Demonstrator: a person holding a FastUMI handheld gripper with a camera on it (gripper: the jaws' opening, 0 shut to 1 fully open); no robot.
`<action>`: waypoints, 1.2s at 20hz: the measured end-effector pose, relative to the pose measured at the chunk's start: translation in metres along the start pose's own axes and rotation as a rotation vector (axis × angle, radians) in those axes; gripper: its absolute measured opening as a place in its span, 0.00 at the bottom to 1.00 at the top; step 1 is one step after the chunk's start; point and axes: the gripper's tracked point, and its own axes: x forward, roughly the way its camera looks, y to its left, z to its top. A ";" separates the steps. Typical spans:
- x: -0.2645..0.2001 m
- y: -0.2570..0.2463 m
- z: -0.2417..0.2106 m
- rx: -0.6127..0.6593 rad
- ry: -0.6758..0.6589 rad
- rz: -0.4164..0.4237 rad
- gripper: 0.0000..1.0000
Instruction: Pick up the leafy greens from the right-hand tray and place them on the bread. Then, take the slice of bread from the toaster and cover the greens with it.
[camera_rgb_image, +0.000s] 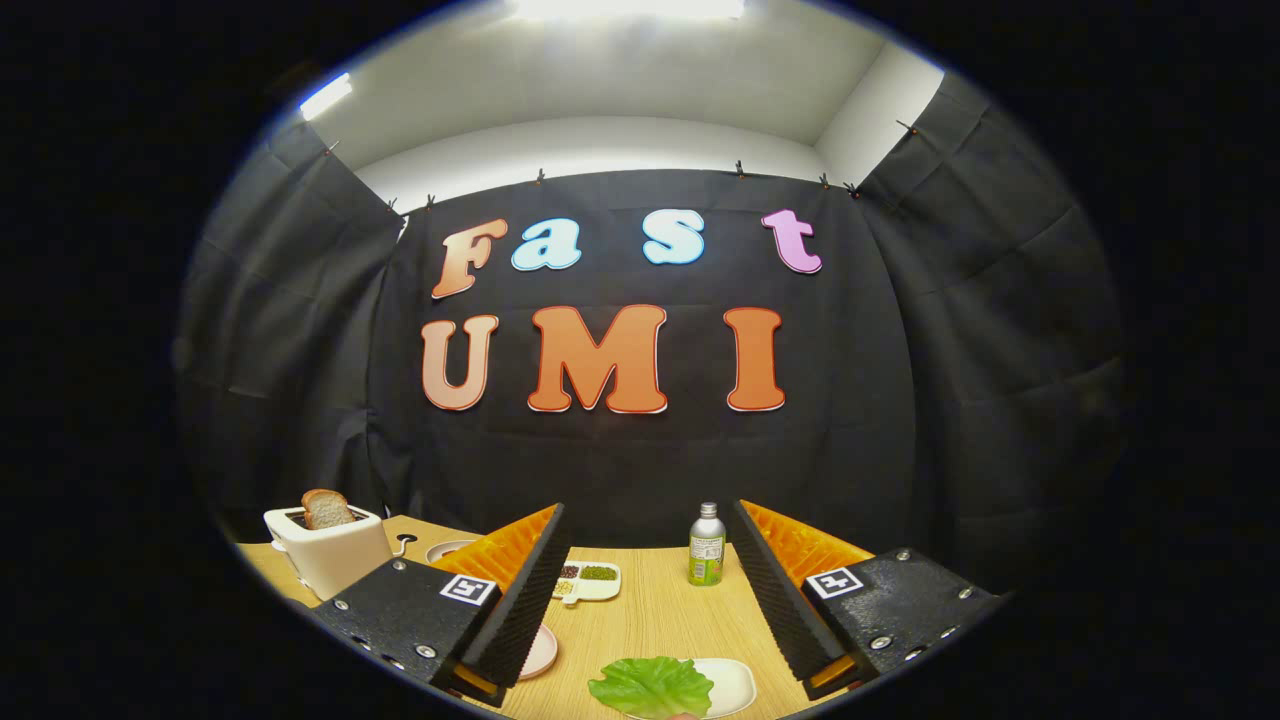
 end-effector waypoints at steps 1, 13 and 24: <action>0.003 -0.003 0.002 0.002 0.001 0.004 0.97; 0.027 -0.034 -0.029 -0.017 0.235 0.048 0.97; 0.030 -0.029 -0.184 0.010 0.840 0.144 0.95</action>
